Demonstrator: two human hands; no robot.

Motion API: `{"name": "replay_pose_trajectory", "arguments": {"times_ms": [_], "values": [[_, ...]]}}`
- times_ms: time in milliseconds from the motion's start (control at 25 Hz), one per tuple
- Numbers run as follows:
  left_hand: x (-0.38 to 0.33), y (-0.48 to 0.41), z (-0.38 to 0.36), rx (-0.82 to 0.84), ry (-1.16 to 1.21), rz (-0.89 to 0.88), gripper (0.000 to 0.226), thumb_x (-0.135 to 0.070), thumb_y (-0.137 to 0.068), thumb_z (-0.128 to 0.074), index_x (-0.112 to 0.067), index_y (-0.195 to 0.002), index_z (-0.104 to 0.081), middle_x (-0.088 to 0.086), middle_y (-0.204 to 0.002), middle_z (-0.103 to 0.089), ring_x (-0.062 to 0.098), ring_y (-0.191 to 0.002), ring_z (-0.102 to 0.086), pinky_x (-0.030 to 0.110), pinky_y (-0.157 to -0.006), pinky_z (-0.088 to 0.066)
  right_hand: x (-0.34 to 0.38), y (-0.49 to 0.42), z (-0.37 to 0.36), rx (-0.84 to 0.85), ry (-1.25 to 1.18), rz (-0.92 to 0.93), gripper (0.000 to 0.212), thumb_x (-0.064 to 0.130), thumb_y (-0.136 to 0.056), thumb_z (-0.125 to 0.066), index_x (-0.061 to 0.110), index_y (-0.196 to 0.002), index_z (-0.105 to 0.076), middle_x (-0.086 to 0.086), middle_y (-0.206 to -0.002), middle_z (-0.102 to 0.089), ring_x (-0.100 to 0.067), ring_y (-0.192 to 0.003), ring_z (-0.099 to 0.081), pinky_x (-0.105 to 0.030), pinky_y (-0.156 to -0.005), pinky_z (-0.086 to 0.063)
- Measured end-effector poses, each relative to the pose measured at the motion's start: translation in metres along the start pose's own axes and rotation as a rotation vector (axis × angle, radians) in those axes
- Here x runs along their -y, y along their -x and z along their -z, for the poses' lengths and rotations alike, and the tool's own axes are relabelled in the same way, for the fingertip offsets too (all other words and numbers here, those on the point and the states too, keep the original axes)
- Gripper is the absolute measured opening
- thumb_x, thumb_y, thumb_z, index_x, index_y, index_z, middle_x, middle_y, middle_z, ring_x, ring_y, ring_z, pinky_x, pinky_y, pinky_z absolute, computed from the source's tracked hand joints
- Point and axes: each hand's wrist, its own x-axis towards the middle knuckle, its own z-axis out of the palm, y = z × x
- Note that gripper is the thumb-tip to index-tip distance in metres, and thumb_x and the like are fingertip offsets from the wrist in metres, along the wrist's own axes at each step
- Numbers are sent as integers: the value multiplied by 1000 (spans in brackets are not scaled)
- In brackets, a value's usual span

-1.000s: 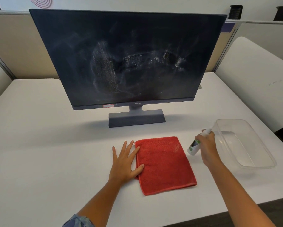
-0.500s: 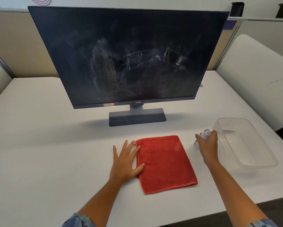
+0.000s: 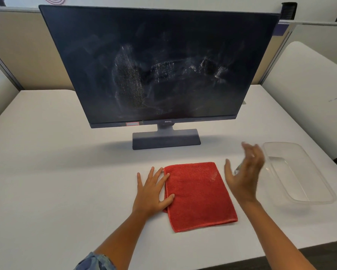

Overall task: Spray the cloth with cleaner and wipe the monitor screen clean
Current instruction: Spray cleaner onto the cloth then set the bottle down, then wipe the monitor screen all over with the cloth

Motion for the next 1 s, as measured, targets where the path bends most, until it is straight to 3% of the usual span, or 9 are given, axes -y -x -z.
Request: {"name": "replay_pose_trajectory", "arguments": {"times_ms": [160,280,360,440,560,680,760,920,1000], "values": [[1,0,-1,12,17,-12,75,-73,-81,-27,-36,-146,-17,-6,-157,-14,18,-145,1,56,-112,16,34,33,-28,453,9,92,47,15,-84,-64,6,-129,-52,-19,-129,-48,-34,-130,-35,-56,-106,-33],[3,0,-2,19,43,-19,75,-71,-82,-28,-35,-146,-13,-8,-157,-15,18,-146,-1,55,-113,14,43,72,-47,752,182,148,54,39,-95,-45,18,-144,-36,-18,-151,-31,-36,-142,-21,-52,-117,-12],[0,-1,-1,23,89,-14,72,-68,-85,-28,-34,-146,-13,-8,-156,-17,19,-146,-5,53,-114,12,41,88,-54,840,263,155,58,49,-96,-22,25,-150,-20,-12,-157,-17,-32,-145,-8,-48,-116,0],[-10,-6,3,6,197,14,69,-60,-88,-31,-29,-146,-16,-2,-153,-29,20,-143,-20,48,-117,-1,40,92,-57,846,295,154,60,51,-94,-13,27,-150,-16,-10,-158,-16,-30,-146,-7,-48,-115,1],[-38,-18,12,-22,398,102,65,-41,-93,-45,-18,-147,-19,6,-139,-48,21,-125,-47,38,-107,-35,42,91,-55,817,311,158,58,47,-95,-21,24,-147,-30,-11,-153,-29,-32,-143,-21,-51,-114,-10],[-59,-30,20,-36,741,424,66,-24,-93,-53,-12,-147,-16,9,-141,-45,25,-126,-47,34,-101,-40,43,91,-53,811,309,146,57,46,-95,-23,22,-146,-32,-11,-152,-33,-31,-141,-25,-51,-114,-12],[-60,-33,25,-14,935,628,57,-21,-90,-59,-10,-139,-32,11,-132,-54,24,-114,-56,32,-91,-48,44,94,-52,799,312,149,57,46,-95,-25,21,-145,-34,-11,-150,-36,-31,-140,-29,-50,-115,-9],[-55,-28,35,140,1215,634,26,-26,-78,-72,-16,-101,-68,1,-93,-74,15,-86,-69,21,-64,-52,46,99,-51,752,285,152,58,47,-94,-30,19,-144,-37,-11,-146,-42,-30,-136,-37,-45,-111,-13],[-55,-25,36,105,1221,612,24,-25,-76,-74,-17,-98,-70,0,-88,-75,16,-84,-70,23,-66,-55,47,103,-52,696,266,133,59,48,-95,-29,19,-146,-30,-11,-148,-40,-29,-137,-35,-44,-111,-12]]}}
